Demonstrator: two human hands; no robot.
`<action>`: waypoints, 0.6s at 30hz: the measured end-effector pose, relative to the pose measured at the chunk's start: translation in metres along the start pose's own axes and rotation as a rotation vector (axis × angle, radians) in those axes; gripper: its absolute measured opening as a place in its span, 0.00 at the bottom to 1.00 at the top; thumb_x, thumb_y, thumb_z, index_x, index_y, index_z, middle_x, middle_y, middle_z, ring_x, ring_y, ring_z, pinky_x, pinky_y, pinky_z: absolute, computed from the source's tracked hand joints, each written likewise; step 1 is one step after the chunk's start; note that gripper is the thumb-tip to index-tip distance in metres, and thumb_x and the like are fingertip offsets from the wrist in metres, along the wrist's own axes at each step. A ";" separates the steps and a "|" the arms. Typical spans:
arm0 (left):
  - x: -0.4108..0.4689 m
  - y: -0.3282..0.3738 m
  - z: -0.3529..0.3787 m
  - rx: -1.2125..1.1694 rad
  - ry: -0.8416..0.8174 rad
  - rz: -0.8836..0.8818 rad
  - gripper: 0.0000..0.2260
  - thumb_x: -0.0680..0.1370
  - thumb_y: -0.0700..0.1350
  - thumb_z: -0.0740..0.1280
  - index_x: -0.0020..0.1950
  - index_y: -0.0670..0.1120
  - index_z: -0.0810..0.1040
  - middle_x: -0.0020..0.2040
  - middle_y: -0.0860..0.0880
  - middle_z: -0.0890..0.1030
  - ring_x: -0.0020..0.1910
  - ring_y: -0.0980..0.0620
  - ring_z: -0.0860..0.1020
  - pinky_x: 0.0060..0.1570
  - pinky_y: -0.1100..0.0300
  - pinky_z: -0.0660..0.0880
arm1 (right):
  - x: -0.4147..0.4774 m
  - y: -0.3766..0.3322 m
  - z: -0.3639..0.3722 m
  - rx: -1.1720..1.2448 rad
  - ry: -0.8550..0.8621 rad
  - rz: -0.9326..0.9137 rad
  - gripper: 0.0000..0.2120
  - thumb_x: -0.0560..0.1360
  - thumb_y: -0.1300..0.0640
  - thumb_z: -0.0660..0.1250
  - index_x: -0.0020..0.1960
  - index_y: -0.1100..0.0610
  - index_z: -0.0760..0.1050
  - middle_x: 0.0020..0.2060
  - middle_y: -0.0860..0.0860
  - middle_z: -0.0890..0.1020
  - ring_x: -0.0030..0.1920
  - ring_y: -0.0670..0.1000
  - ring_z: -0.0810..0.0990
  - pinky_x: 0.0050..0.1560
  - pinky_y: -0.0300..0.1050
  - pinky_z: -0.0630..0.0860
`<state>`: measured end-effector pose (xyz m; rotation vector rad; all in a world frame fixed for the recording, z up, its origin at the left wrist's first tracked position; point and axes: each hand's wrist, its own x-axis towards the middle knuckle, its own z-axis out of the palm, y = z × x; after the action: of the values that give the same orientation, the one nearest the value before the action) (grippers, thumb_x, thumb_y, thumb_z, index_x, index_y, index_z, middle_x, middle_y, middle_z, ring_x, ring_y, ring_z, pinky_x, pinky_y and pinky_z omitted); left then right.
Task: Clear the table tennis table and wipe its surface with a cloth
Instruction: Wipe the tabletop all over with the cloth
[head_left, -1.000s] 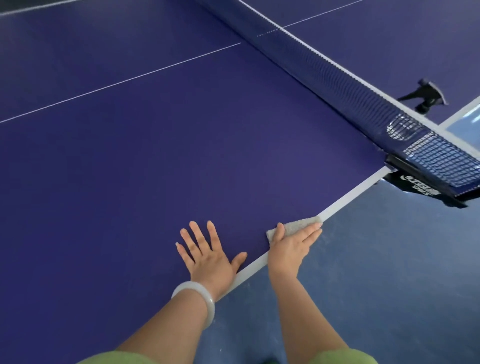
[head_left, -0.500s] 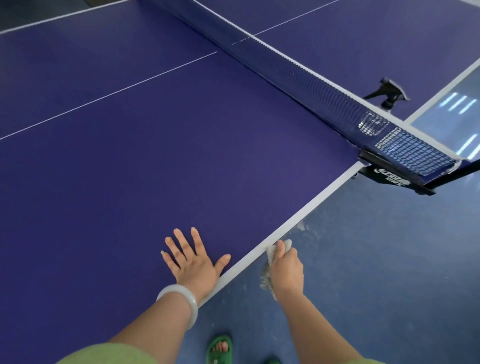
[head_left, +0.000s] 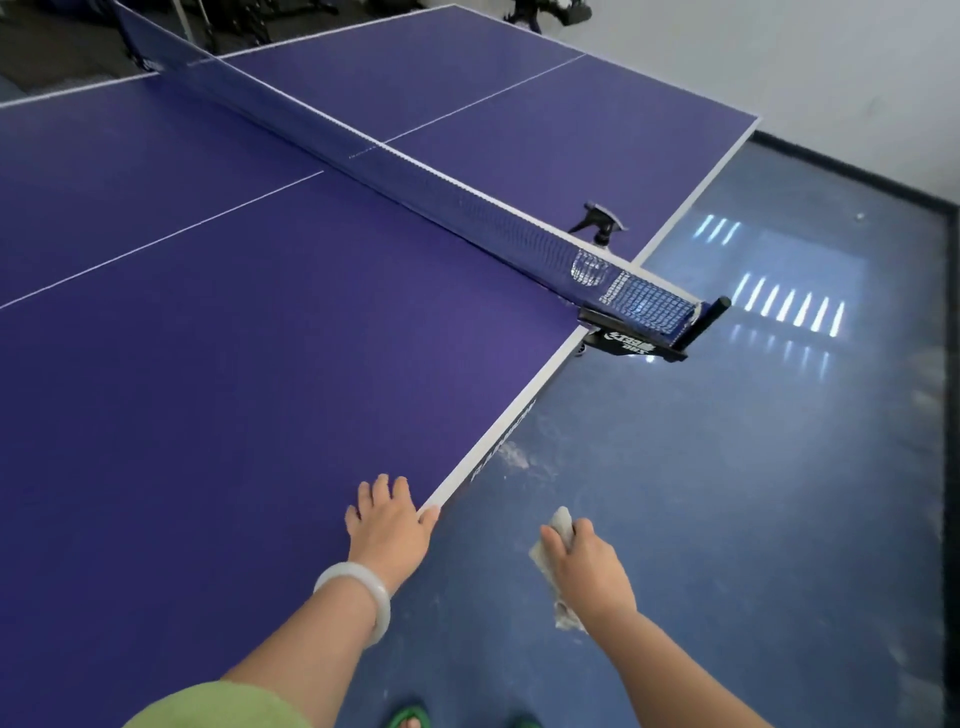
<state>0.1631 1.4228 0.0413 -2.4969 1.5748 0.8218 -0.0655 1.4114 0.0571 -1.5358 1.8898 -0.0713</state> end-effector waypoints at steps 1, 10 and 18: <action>-0.005 0.012 0.000 0.013 0.016 0.098 0.27 0.83 0.60 0.53 0.75 0.45 0.60 0.77 0.44 0.59 0.76 0.42 0.56 0.73 0.45 0.58 | 0.000 0.005 -0.007 -0.012 0.003 0.006 0.18 0.81 0.40 0.56 0.57 0.55 0.67 0.39 0.48 0.72 0.47 0.55 0.77 0.47 0.47 0.71; -0.024 0.145 -0.003 0.092 -0.143 0.379 0.24 0.83 0.59 0.53 0.73 0.45 0.63 0.70 0.45 0.69 0.68 0.44 0.69 0.67 0.48 0.65 | 0.019 0.068 -0.085 -0.143 0.013 0.043 0.17 0.81 0.40 0.56 0.44 0.53 0.62 0.36 0.48 0.71 0.35 0.53 0.72 0.35 0.47 0.67; -0.035 0.293 0.010 0.047 -0.165 0.387 0.23 0.83 0.59 0.55 0.72 0.46 0.64 0.69 0.48 0.69 0.67 0.43 0.69 0.64 0.50 0.64 | 0.055 0.165 -0.202 -0.161 0.027 -0.003 0.16 0.81 0.43 0.56 0.49 0.56 0.63 0.38 0.50 0.74 0.37 0.55 0.74 0.31 0.45 0.65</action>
<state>-0.1035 1.3174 0.1121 -2.0578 2.0182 0.9887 -0.3164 1.3375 0.1105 -1.6514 1.9550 0.0603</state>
